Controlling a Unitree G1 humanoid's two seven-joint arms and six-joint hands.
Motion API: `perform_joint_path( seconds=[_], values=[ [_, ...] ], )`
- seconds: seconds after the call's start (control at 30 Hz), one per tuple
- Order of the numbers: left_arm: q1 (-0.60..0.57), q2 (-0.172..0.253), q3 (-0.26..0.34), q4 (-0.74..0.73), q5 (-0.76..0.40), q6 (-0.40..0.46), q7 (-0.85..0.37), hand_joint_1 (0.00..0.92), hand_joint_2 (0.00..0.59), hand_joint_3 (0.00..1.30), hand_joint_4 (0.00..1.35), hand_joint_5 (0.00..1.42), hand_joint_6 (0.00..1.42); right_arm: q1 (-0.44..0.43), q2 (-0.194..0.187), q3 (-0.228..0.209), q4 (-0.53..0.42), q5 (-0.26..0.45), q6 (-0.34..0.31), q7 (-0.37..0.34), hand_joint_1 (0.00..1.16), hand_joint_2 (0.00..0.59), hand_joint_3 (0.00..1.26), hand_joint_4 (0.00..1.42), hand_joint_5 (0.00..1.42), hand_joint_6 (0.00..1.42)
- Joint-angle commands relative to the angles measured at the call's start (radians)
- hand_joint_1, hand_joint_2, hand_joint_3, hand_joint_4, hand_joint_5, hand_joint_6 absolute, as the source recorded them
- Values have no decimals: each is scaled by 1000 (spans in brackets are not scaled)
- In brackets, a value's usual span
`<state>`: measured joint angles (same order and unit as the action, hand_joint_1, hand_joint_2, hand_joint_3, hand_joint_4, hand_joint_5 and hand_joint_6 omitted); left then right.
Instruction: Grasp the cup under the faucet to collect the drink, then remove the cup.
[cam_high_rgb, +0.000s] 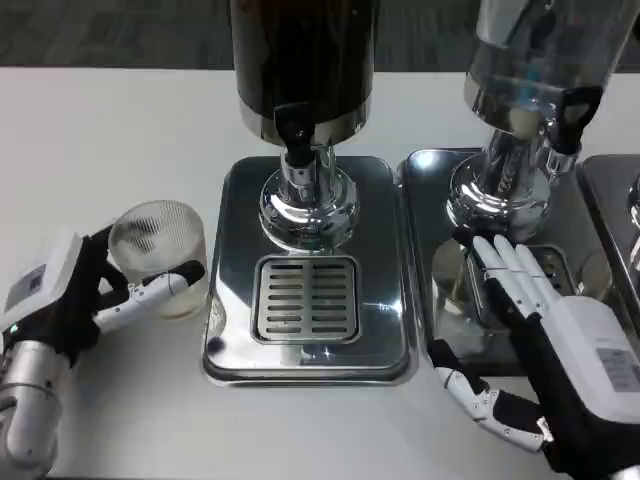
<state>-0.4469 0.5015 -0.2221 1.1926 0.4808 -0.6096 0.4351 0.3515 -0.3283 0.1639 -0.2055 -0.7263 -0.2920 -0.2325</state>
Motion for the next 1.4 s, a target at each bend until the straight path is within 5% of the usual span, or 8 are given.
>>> perform_joint_path(
  seconds=[0.03,0.8,1.4],
  values=[
    [17,-10,-1,5,-4,-32,18,255,118,439,478,760,1118,-9,-2,-6,-11,7,7,12,573,369,54,0,0,182],
    [75,-2,20,-28,-10,-120,88,261,130,474,536,823,1178,-19,0,-5,-5,22,2,26,564,376,54,0,0,182],
    [104,53,46,-79,-14,-148,95,255,127,500,569,854,1217,-31,14,16,17,25,-4,18,559,380,54,0,0,182]
  ],
)
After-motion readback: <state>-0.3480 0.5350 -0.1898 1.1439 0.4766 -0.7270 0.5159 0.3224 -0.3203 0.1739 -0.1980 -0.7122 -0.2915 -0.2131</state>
